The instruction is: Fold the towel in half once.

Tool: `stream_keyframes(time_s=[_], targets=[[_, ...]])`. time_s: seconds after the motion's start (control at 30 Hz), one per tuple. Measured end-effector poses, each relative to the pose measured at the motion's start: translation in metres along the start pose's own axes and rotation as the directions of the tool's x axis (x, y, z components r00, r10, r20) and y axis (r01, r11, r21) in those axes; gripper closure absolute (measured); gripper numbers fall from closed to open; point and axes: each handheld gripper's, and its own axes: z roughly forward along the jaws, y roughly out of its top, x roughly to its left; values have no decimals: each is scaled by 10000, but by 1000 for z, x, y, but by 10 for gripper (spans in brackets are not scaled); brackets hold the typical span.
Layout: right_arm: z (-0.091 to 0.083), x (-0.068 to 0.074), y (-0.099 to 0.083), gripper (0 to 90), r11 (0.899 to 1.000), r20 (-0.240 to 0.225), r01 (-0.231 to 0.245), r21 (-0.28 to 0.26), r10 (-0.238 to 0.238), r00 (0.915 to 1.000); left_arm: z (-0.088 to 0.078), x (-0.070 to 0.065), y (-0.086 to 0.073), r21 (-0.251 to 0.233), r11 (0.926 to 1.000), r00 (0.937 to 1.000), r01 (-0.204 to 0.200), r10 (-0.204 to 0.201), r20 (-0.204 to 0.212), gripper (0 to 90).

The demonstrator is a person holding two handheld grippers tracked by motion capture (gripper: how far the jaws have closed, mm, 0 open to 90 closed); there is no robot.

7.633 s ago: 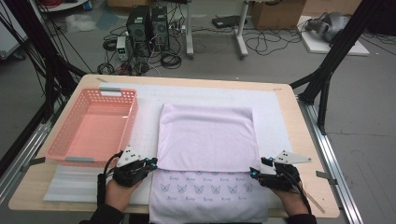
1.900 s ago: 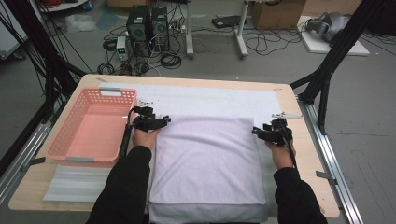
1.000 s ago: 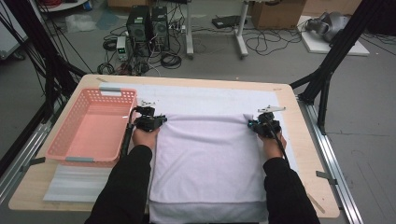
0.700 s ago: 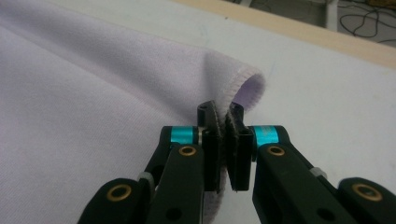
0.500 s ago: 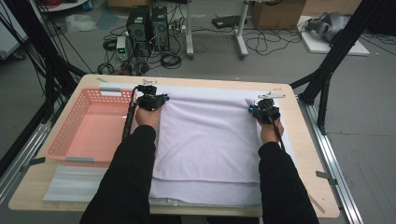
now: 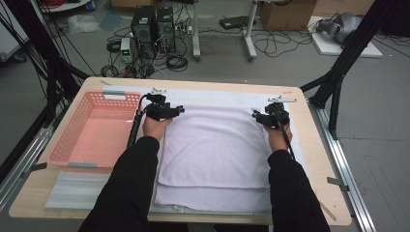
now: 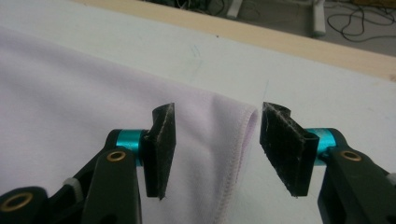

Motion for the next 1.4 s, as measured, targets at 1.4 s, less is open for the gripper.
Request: stream_keyframes(time_s=[1.4], targets=[[-166, 36, -126, 538, 9971, -2442, 746, 158, -685, 9673, -134, -55, -107, -481, 9848, 9680, -1668, 1729, 1819, 419]])
